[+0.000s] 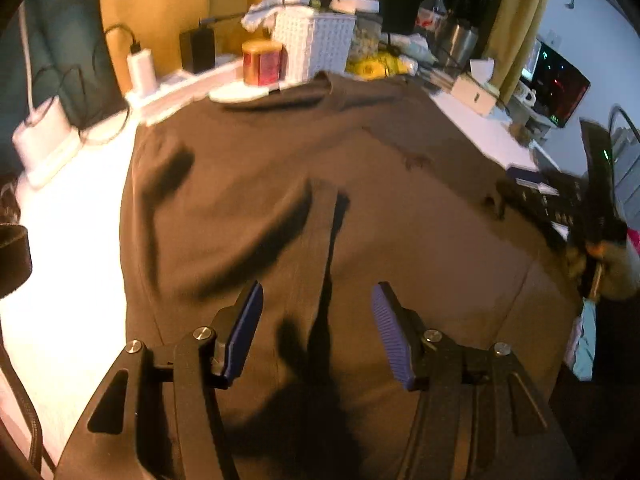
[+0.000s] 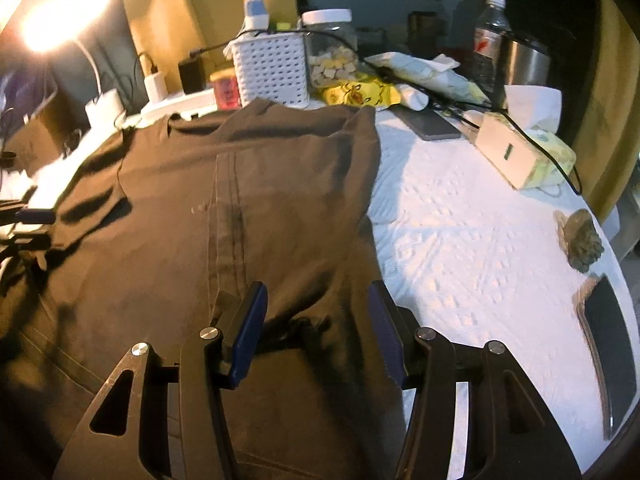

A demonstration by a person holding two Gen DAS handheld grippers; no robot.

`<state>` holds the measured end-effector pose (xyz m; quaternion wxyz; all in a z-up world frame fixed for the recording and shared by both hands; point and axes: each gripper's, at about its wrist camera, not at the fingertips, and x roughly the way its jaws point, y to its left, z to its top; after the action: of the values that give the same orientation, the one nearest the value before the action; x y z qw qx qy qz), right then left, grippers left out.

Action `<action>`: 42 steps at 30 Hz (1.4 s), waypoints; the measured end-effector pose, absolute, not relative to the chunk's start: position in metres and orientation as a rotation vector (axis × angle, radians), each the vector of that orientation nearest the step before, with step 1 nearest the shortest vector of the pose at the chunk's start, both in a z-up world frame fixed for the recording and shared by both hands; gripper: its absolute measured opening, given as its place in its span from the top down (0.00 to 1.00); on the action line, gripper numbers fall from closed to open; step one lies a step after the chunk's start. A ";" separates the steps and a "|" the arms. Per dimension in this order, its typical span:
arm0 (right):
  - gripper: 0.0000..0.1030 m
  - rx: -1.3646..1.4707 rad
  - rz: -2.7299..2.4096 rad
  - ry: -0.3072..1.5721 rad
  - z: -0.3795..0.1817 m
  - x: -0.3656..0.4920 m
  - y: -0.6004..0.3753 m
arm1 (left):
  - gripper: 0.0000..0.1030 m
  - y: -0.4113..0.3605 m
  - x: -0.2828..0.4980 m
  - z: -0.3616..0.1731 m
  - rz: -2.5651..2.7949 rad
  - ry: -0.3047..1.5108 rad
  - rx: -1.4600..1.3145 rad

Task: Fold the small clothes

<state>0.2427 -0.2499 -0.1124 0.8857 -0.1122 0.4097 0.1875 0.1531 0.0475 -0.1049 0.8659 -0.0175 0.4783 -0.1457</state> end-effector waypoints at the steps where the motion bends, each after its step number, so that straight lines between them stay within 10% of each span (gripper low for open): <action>1: 0.46 -0.251 0.389 0.854 -0.113 0.243 -0.247 | 0.45 0.048 0.149 -0.109 -0.306 1.014 -0.038; 7: 0.32 -0.360 0.407 0.898 -0.123 0.238 -0.231 | 0.45 0.043 0.130 -0.119 -0.334 1.038 -0.054; 29: 0.32 -0.342 0.370 0.852 -0.097 0.247 -0.241 | 0.46 0.110 0.190 -0.089 -0.093 0.869 0.011; 40: 0.32 -0.299 0.368 0.849 -0.098 0.285 -0.231 | 0.59 0.137 0.265 -0.121 -0.080 0.908 0.024; 42: 0.32 -0.299 0.371 0.854 -0.100 0.291 -0.228 | 0.85 0.141 0.269 -0.127 -0.074 0.926 0.027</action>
<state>0.2911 -0.2277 -0.1004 0.8829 -0.1434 0.4100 0.1782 0.2695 0.1407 -0.1273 0.8941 0.0128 0.4464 -0.0356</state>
